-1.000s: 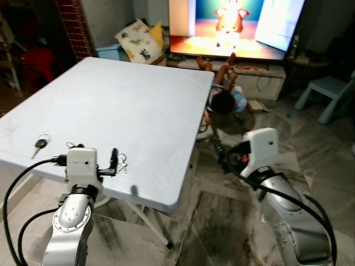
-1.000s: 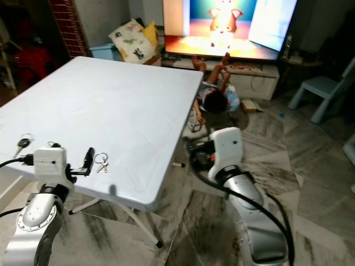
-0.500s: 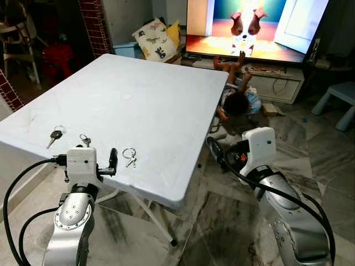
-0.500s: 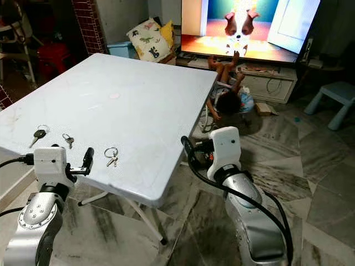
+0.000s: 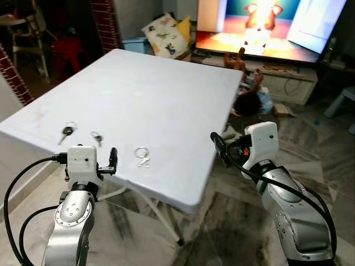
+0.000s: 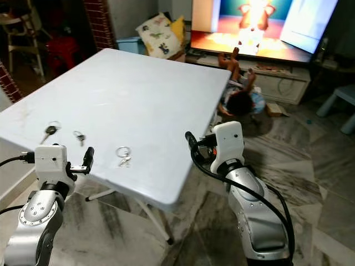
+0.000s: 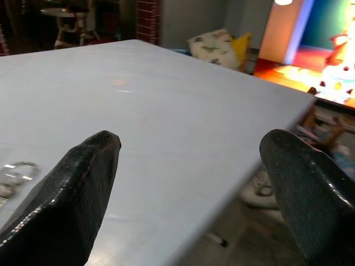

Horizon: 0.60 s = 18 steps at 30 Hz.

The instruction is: Hang keys on a hook

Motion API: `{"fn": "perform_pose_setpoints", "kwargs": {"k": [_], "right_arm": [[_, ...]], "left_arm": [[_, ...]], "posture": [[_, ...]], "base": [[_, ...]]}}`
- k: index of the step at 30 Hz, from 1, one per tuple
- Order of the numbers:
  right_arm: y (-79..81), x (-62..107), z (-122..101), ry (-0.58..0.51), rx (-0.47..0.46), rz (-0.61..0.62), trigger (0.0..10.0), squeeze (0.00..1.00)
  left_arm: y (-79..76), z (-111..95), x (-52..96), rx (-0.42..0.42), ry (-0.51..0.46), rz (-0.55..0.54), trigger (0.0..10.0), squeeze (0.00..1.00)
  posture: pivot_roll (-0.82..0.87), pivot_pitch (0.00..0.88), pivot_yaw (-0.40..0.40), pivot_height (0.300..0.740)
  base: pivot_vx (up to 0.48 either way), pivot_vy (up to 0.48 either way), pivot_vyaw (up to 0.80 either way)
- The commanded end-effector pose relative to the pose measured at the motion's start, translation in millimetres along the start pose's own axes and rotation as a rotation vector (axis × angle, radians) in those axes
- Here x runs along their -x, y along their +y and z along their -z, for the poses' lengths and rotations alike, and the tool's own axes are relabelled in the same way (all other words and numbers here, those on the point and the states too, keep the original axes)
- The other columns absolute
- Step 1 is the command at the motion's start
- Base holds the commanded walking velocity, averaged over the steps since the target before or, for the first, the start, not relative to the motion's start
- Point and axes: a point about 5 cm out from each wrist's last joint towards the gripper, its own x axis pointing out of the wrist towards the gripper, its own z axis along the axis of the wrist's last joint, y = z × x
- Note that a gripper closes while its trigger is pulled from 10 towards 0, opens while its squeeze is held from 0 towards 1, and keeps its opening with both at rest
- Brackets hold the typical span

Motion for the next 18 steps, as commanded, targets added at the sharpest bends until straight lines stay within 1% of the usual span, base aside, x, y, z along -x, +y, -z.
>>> {"fn": "perform_pose_setpoints", "kwargs": {"k": [1, 4, 6, 8, 14, 18], "right_arm": [[6.5, -2.3, -4.5, -0.020, -0.002, -0.024, 10.0, 0.00], [4.6, -1.2, -3.5, -0.018, -0.004, -0.011, 10.0, 0.00], [3.8, -0.8, -3.4, -0.018, -0.003, -0.006, 10.0, 0.00], [1.7, -0.2, -3.7, -0.019, -0.003, 0.008, 10.0, 0.00], [-0.4, -0.4, -3.9, -0.020, 0.003, 0.020, 10.0, 0.00], [-1.3, -0.3, -3.9, -0.021, 0.007, 0.022, 10.0, 0.00]], "left_arm": [[6.4, 1.1, -0.5, -0.013, 0.013, -0.026, 10.0, 0.00], [5.5, 0.0, -1.1, -0.010, 0.010, -0.022, 10.0, 0.00], [5.4, -1.2, -1.4, -0.002, -0.002, -0.019, 10.0, 0.00], [2.7, -2.4, -2.3, -0.030, -0.011, 0.003, 10.0, 0.00], [-1.8, -5.1, -3.5, -0.046, -0.023, 0.023, 10.0, 0.00], [-3.1, -4.4, -3.4, -0.042, -0.019, 0.026, 10.0, 0.00]], "posture": [[0.03, 0.000, 0.043, 0.740], [0.03, 0.000, 0.048, 0.740], [0.03, 0.000, 0.048, 0.740], [0.03, 0.000, 0.052, 0.740], [0.02, 0.001, 0.055, 0.740], [0.02, 0.000, 0.055, 0.740]], "base": [[0.000, 0.480, 0.00], [0.000, 0.480, 0.00], [0.000, 0.300, 0.00], [0.000, 0.000, 0.00], [0.000, 0.000, 0.00], [0.000, 0.000, 0.00]]}}
